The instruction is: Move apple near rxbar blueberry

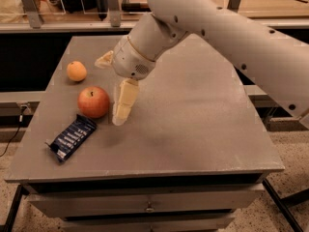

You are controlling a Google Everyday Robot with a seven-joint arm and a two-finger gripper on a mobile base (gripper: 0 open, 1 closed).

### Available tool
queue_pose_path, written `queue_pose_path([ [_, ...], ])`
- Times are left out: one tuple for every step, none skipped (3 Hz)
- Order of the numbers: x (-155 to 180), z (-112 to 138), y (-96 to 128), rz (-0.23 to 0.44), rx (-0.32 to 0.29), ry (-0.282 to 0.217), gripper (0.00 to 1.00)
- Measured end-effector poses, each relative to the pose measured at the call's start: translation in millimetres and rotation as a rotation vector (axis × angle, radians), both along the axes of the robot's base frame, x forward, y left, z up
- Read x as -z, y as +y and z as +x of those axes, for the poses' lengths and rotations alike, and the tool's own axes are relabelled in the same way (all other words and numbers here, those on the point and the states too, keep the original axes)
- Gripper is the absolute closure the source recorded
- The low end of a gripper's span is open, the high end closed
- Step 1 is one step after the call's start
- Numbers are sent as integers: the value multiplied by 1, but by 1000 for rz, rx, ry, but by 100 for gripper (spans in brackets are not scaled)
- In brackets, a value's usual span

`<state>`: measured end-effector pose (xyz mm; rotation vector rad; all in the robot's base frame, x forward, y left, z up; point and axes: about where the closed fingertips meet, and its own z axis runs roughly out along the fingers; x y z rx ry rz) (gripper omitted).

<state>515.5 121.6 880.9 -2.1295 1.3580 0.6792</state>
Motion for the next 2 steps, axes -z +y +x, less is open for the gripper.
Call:
queue_pose_path([
  [-3,0,-25,-4,64,19,0],
  [-3,1,-25,-4,66,20,0],
])
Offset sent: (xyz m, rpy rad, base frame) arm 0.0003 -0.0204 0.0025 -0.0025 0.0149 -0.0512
